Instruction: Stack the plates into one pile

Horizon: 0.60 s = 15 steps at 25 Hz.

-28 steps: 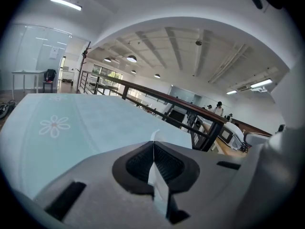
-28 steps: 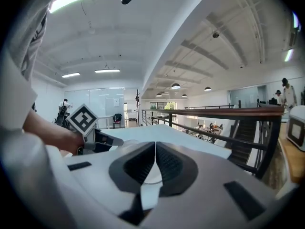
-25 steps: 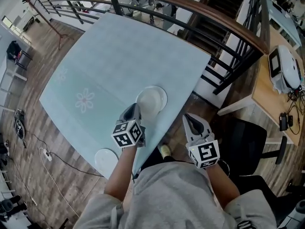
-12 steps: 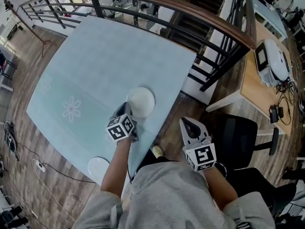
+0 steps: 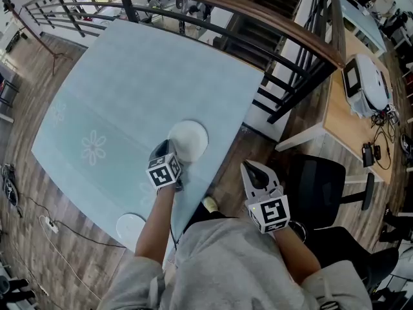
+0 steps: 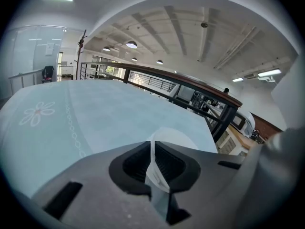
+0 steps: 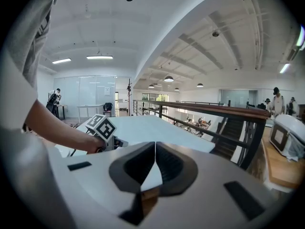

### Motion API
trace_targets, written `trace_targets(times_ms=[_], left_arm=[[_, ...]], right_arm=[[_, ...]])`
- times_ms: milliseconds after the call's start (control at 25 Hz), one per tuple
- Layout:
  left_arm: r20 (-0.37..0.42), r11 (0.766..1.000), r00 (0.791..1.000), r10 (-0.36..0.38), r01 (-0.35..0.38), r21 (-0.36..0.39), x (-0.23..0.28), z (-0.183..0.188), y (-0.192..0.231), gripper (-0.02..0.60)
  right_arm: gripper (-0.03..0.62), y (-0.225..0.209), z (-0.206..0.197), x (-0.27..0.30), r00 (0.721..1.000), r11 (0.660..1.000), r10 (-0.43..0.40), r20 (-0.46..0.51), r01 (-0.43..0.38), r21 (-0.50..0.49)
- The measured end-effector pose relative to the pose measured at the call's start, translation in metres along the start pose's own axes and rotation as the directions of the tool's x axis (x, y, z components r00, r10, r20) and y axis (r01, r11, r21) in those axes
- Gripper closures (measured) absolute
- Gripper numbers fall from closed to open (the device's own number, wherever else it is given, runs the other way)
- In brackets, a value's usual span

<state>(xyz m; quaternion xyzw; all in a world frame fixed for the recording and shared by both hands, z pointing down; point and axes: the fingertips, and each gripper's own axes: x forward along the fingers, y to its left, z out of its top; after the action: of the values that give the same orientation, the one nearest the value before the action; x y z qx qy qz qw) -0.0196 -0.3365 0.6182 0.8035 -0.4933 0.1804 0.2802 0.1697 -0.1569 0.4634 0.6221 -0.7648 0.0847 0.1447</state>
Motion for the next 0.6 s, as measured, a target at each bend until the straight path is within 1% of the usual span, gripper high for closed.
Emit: trace_targets(times_ms=[120,160,200,240,440,600], left_arm=[[-0.028,0.999,1.000,0.008,-0.007,0.051,0.002,-0.005,0.001,0.556],[-0.036,0.998,0.999,0.012,-0.010,0.055,0.003,-0.006,0.002,0.527],[-0.042,0.998,0.999,0.016,-0.014,0.055,0.003,-0.007,0.003,0.467],[-0.047,0.998,0.999,0.020,-0.017,0.052,0.002,-0.008,0.004,0.456],[-0.035,0.997,0.999,0.039,-0.037,0.061,-0.013,-0.010,0.006,0.456],[-0.008,0.998,0.999,0.050,-0.050,0.045,-0.034,-0.008,0.005,0.456]], right_arm=[[0.566,0.000,0.000,0.000,1.000,1.000,0.006,-0.001,-0.006,-0.002],[0.566,0.000,0.000,0.000,1.000,1.000,0.009,-0.003,-0.009,-0.003],[0.566,0.000,0.000,0.000,1.000,1.000,0.012,-0.004,-0.012,-0.006],[0.566,0.000,0.000,-0.001,1.000,1.000,0.014,-0.004,-0.014,-0.009],[0.566,0.002,0.001,-0.004,1.000,1.000,0.029,0.011,-0.029,-0.012],[0.566,0.006,0.003,-0.005,0.998,0.998,0.054,0.025,-0.054,-0.015]])
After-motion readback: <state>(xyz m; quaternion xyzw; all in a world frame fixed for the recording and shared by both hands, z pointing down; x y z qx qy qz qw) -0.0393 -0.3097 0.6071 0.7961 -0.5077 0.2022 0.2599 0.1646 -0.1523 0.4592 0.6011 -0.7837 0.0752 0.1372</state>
